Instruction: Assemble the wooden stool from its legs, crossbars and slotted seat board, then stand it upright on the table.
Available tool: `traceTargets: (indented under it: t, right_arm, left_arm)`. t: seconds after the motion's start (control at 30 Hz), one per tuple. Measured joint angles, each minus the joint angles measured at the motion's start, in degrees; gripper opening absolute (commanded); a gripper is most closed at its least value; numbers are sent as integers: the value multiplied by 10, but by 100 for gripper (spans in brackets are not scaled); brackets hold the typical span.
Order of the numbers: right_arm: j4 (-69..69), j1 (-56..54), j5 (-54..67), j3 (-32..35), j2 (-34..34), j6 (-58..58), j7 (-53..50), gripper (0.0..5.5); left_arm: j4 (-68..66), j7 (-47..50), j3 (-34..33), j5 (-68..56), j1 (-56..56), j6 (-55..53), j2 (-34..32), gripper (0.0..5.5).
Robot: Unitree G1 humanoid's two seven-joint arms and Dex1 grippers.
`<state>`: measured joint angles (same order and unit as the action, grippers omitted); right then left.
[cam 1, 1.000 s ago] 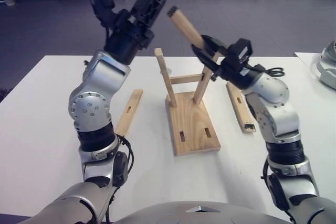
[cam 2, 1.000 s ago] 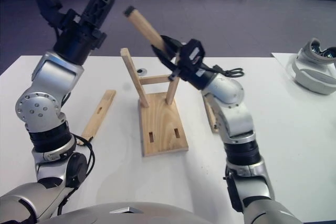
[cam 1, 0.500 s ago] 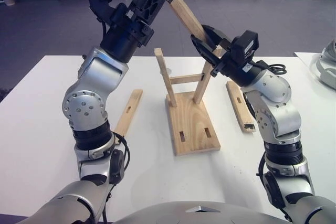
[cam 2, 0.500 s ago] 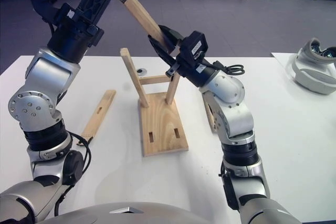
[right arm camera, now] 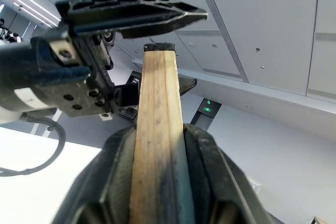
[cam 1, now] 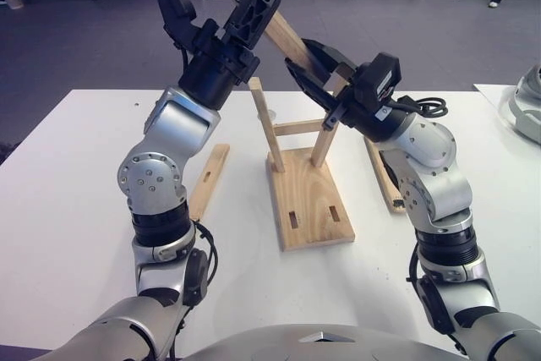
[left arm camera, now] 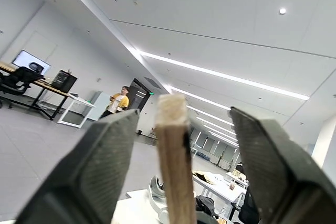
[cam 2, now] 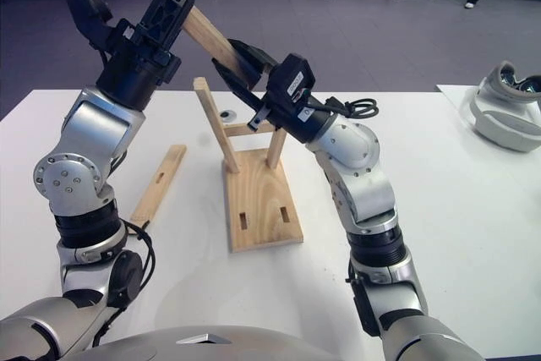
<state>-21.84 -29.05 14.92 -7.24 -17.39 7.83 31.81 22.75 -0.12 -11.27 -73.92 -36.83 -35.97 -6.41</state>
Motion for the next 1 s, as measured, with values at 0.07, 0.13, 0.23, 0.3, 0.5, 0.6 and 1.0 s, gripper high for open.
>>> traceTargets:
  t: [0.07, 0.13, 0.23, 0.3, 0.5, 0.6, 1.0]
  right_arm:
    - [0, 0, -14, -3, -1, -8, 2, 130]
    - [3, 0, -18, -3, -2, -14, 5, 130]
    - [6, 0, -23, -3, -2, -20, 6, 130]
    - [6, -1, -31, -3, -3, -21, 8, 130]
    - [4, -1, -38, -7, -5, -21, 16, 205]
    - [-3, 0, -40, -11, -5, -20, 17, 255]
    - [154, 202, -154, -11, -189, -58, 102, 261]
  left_arm:
    - [2, 5, 0, -6, 0, 0, 0, 231]
    - [5, 7, 0, -20, 2, 0, 0, 196]
    - [8, 10, -1, -37, 15, -1, -7, 125]
    - [8, 14, -1, -51, 27, -11, -12, 94]
    - [4, 24, 3, -73, 42, -13, -19, 41]
    - [4, 29, 0, -74, 50, -11, -23, 41]
    - [123, 28, 30, -11, 360, -19, -65, 41]
